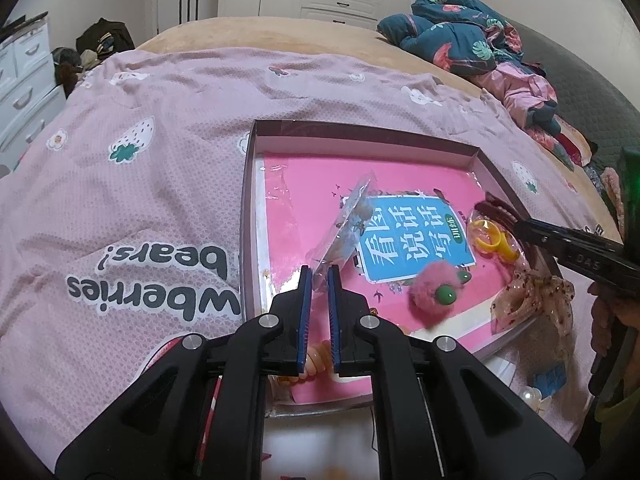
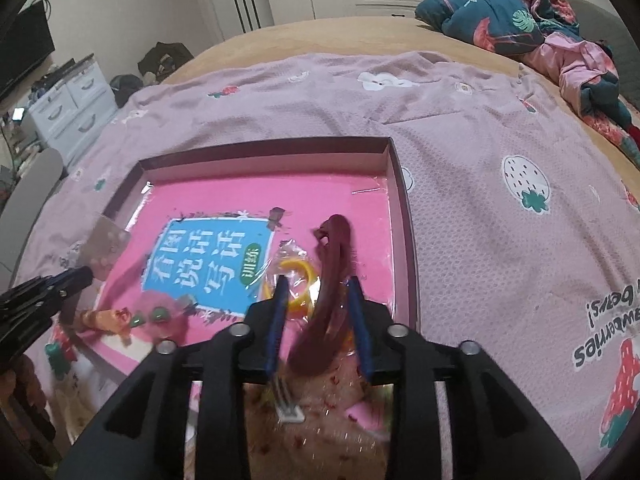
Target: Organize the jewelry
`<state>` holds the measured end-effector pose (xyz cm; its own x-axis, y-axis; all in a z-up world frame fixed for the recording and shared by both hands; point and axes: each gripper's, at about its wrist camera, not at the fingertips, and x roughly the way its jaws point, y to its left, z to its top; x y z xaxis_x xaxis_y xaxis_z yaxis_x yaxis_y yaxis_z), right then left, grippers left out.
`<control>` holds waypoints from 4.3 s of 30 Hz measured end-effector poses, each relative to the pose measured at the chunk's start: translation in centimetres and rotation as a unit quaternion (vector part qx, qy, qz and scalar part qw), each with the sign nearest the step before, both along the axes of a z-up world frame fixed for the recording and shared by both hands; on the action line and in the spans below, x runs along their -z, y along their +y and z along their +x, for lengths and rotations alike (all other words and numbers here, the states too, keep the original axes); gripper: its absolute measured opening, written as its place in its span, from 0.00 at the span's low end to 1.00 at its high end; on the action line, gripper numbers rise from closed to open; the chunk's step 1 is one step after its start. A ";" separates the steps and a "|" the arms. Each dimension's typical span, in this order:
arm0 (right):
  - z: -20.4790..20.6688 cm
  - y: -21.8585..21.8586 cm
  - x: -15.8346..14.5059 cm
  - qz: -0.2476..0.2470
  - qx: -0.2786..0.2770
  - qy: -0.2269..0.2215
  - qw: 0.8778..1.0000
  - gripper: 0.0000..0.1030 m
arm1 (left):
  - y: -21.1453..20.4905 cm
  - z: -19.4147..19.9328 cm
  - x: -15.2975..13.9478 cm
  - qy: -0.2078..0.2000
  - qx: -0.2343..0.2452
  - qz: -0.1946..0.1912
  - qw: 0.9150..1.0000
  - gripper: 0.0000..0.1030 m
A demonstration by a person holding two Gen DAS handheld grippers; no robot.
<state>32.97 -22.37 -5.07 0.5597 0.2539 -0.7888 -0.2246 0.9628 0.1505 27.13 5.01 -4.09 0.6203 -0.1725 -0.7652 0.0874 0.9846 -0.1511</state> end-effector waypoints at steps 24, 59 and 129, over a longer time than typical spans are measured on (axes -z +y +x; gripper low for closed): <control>-11.2 -2.8 -8.2 0.040 0.010 -0.151 0.988 0.89 | 0.2 -6.0 -6.0 -0.069 -0.006 -0.012 0.998 0.88; -22.5 -1.4 -13.4 0.033 -0.059 -0.233 0.970 0.91 | -1.6 -17.9 -11.2 -0.144 -0.008 0.021 0.989 0.91; -15.5 5.6 3.7 0.015 -0.085 0.002 0.996 0.37 | -1.5 -14.5 3.2 0.031 0.012 -0.018 0.999 0.68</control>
<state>17.46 -16.82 -8.81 0.5033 0.3692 -0.7813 -0.3842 0.9055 0.1803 12.58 3.54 -7.26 0.5681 -0.2150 -0.7944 0.0997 0.9761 -0.1929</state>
